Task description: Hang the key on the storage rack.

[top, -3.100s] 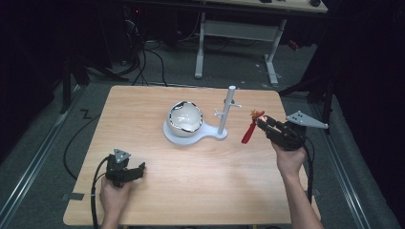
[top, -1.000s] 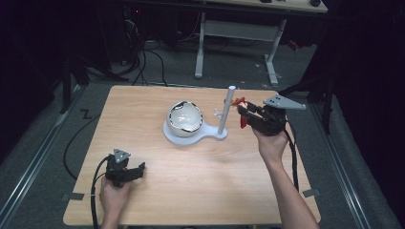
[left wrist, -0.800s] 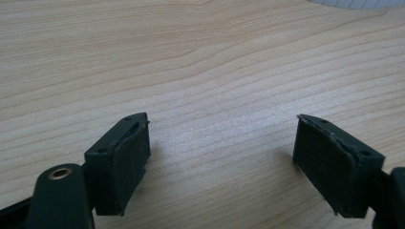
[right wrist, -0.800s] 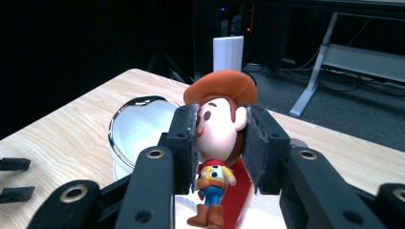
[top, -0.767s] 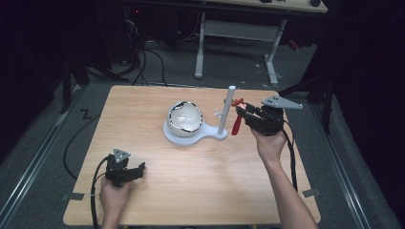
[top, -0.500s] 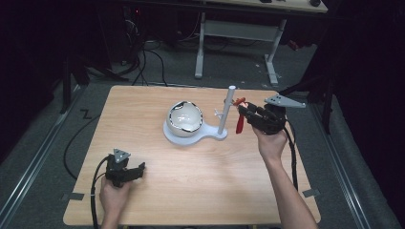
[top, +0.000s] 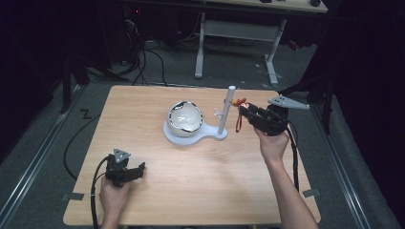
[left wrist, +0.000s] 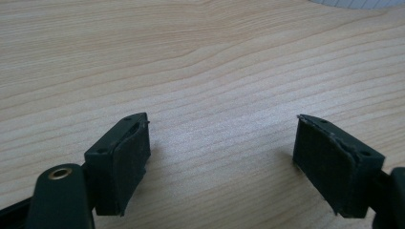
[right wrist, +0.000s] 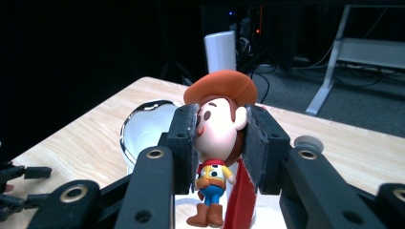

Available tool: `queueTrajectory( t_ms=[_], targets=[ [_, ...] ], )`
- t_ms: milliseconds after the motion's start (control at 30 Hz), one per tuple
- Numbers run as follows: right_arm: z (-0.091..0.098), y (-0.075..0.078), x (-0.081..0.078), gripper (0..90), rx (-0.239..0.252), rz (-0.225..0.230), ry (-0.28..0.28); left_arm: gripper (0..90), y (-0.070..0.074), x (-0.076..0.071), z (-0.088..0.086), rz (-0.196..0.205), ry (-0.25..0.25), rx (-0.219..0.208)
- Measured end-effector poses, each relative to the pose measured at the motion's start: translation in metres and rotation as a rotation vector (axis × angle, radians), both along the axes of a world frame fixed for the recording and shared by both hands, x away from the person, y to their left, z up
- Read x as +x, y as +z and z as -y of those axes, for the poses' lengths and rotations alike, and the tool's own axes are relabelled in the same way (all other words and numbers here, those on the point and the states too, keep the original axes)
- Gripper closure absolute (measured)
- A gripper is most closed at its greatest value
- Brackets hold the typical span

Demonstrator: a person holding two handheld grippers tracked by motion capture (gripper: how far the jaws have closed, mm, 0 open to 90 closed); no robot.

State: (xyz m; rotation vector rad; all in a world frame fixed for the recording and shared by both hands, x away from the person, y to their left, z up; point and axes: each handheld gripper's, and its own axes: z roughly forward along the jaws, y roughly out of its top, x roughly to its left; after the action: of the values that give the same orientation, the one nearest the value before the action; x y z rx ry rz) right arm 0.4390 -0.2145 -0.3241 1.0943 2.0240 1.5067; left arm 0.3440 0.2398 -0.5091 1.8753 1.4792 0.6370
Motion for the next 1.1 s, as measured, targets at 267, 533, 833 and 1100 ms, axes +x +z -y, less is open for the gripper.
queueTrajectory(
  t_ms=[267,533,833,1100],
  targets=[
    [0.017,0.008,-0.005,66.5,0.063,0.019,-0.01,20.5,0.0,0.0,0.0,0.0,0.0,-0.001],
    [0.022,0.014,-0.01,66.5,0.064,0.036,-0.007,20.5,0.0,0.0,0.0,0.001,0.001,0.002],
    [0.009,0.016,-0.009,66.5,0.05,0.033,0.029,20.5,0.0,0.0,0.0,0.0,0.0,0.002],
    [-0.002,0.012,0.001,66.5,0.02,0.016,0.022,20.5,0.0,0.0,0.0,0.0,-0.001,-0.001]
  ],
)
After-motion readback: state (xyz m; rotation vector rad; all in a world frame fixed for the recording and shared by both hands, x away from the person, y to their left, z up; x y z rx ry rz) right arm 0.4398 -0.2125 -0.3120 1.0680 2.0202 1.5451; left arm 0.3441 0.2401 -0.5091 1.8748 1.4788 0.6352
